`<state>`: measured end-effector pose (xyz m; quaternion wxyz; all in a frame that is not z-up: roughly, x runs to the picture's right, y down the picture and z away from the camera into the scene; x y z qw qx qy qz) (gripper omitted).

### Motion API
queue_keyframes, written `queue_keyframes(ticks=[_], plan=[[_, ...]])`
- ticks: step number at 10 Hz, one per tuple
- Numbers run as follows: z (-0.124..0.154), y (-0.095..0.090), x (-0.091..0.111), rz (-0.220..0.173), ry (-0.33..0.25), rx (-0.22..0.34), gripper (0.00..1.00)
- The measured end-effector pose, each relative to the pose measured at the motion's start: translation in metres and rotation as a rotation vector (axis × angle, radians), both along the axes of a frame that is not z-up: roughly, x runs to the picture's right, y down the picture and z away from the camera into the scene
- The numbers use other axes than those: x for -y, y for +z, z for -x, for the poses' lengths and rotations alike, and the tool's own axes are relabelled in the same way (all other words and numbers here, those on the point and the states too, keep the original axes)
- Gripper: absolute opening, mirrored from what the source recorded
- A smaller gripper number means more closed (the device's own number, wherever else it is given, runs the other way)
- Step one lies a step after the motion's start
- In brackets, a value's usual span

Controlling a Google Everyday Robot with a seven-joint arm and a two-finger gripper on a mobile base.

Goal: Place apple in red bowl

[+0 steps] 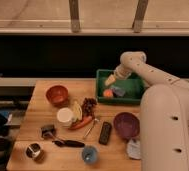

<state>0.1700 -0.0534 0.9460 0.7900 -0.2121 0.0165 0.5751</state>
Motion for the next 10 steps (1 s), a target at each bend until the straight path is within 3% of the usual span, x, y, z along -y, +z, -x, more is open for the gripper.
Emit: queue_keyframes(ticks=[5,10], plan=[[0.019,0.001,-0.014,0.048,-0.070,0.009,0.80],[0.023,-0.004,-0.031,0.092,-0.100,0.009,0.80]])
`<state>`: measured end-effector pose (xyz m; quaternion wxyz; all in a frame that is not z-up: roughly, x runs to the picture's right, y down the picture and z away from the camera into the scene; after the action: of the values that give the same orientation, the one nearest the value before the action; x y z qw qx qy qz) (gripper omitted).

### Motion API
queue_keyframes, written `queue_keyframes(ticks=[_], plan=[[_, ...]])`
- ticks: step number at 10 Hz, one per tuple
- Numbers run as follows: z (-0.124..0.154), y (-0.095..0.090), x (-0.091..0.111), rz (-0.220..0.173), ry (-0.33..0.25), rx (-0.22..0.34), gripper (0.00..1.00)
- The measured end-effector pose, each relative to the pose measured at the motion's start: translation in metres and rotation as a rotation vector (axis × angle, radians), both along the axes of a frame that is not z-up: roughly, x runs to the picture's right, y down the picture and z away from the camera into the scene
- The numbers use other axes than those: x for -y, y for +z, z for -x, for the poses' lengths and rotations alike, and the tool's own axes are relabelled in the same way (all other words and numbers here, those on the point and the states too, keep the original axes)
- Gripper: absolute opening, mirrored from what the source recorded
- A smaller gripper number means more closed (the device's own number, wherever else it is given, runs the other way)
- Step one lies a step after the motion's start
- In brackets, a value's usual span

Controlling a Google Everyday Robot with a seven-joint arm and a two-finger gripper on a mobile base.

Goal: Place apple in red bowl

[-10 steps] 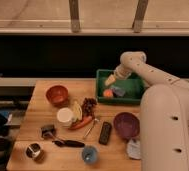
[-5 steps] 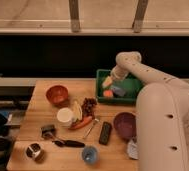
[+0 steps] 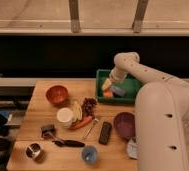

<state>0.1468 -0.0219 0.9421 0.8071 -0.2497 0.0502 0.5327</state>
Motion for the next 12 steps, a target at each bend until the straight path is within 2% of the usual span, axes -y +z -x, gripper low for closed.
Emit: queue_keyframes(ticks=[5,6,7,9,12], plan=[[0.008,0.006,-0.028,0.064,-0.013,-0.031,0.80],[0.008,0.010,-0.034,0.080,-0.010,-0.038,0.76],[0.009,0.011,-0.036,0.087,-0.008,-0.042,0.69],[0.006,0.012,-0.041,0.101,-0.002,-0.055,0.47],[0.005,0.011,-0.040,0.093,-0.004,-0.068,0.19]])
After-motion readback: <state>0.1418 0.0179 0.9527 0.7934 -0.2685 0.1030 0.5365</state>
